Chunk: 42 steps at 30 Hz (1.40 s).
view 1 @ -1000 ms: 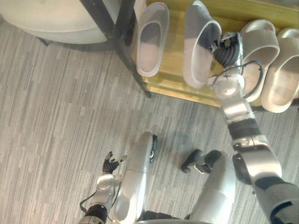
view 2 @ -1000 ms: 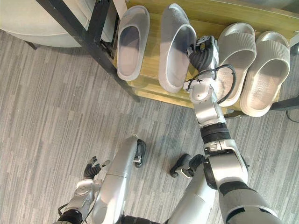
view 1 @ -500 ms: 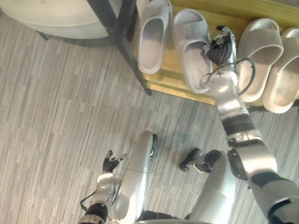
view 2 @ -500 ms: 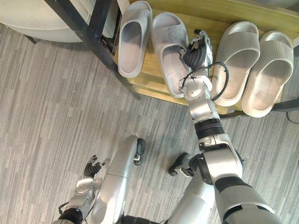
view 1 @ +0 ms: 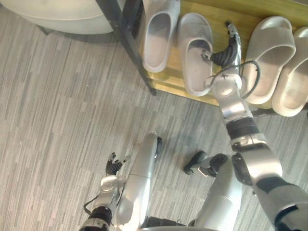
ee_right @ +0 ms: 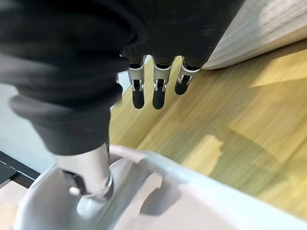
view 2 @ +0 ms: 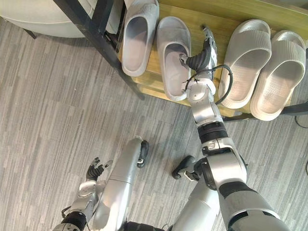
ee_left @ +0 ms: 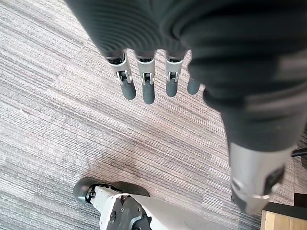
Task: Organize the slippers on the shoe rack
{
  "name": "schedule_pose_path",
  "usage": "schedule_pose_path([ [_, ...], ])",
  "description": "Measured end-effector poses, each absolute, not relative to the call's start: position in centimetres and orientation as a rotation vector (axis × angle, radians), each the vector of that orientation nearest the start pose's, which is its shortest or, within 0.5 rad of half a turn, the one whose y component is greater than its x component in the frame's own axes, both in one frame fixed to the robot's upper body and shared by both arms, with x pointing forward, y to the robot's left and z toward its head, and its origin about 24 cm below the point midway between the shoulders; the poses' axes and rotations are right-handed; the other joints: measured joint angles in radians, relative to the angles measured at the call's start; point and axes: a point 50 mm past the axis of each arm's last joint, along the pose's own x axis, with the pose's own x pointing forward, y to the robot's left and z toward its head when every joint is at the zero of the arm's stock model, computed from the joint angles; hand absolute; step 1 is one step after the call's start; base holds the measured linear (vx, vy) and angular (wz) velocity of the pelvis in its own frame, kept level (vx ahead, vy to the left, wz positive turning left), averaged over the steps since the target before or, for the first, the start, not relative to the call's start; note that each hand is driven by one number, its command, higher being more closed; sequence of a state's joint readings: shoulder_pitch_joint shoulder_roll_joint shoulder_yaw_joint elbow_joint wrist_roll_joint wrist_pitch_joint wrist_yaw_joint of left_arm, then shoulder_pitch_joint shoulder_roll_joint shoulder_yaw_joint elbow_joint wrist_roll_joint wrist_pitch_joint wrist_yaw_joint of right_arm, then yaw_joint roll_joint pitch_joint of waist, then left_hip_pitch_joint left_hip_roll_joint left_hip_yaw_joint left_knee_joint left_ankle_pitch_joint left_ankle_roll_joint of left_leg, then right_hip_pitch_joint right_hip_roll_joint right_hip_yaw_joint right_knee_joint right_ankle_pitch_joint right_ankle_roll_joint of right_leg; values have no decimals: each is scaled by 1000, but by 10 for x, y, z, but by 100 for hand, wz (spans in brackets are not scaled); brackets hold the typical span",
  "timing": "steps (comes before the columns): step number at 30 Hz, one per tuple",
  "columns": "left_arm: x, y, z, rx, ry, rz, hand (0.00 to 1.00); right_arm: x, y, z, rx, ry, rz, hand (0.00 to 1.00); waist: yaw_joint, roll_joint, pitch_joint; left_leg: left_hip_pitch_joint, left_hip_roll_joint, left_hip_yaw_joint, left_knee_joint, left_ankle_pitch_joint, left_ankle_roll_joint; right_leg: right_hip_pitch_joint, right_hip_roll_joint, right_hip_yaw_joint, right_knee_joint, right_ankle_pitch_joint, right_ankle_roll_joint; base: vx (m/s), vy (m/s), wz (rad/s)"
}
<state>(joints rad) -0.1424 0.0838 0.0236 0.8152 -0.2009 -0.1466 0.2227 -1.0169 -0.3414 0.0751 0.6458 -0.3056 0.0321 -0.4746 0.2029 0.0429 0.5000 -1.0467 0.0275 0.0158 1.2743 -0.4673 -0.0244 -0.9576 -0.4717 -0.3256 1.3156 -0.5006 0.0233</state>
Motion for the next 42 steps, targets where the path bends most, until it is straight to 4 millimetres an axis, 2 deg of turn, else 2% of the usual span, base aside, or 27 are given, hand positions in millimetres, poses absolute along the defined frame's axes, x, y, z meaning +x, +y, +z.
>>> schedule_pose_path([
  [6, 229, 188, -86, -44, 534, 328, 0, 393, -178, 248, -496, -487, -527, 0, -1, 0, 0, 0, 1, 0, 0, 0, 1, 1, 2, 0, -3, 1, -2, 0, 0, 0],
  [11, 229, 188, -86, -44, 535, 329, 0, 384, -171, 249, -410, -534, -524, 0, -3, -1, 1, 4, 1, 1, -2, 1, 1, 4, 2, 0, -5, 1, -2, 0, 0, 0],
  [15, 229, 189, -86, -42, 536, 331, 0, 379, -174, 234, -386, -507, -531, 0, -4, -5, 1, 20, 1, 3, -9, 1, 1, 18, 4, 1, -11, 2, -2, 0, 0, 0],
  [24, 227, 192, -86, -45, 540, 344, 0, 370, -170, 220, -356, -503, -527, 0, -14, -6, 2, 25, 13, 7, -11, 2, 3, 17, 17, 4, -17, 6, -9, 5, -6, -3],
  [30, 226, 195, -87, -51, 542, 357, 0, 360, -161, 201, -309, -486, -500, 0, -24, -9, 3, 29, 16, 7, -14, 4, -1, 18, 21, 5, -17, 8, -12, 0, 0, 0],
  [34, 227, 198, -86, -52, 536, 367, 0, 357, -152, 191, -278, -461, -471, 0, -28, -23, 11, 34, 23, 10, -16, 4, -2, 20, 29, 9, -21, 10, -16, 4, -8, -4],
  [42, 226, 199, -86, -48, 537, 368, 0, 351, -141, 176, -244, -443, -429, 0, -30, -24, 12, 36, 28, 6, -17, 4, -2, 27, 36, 3, -29, 15, -20, 4, 0, -2],
])
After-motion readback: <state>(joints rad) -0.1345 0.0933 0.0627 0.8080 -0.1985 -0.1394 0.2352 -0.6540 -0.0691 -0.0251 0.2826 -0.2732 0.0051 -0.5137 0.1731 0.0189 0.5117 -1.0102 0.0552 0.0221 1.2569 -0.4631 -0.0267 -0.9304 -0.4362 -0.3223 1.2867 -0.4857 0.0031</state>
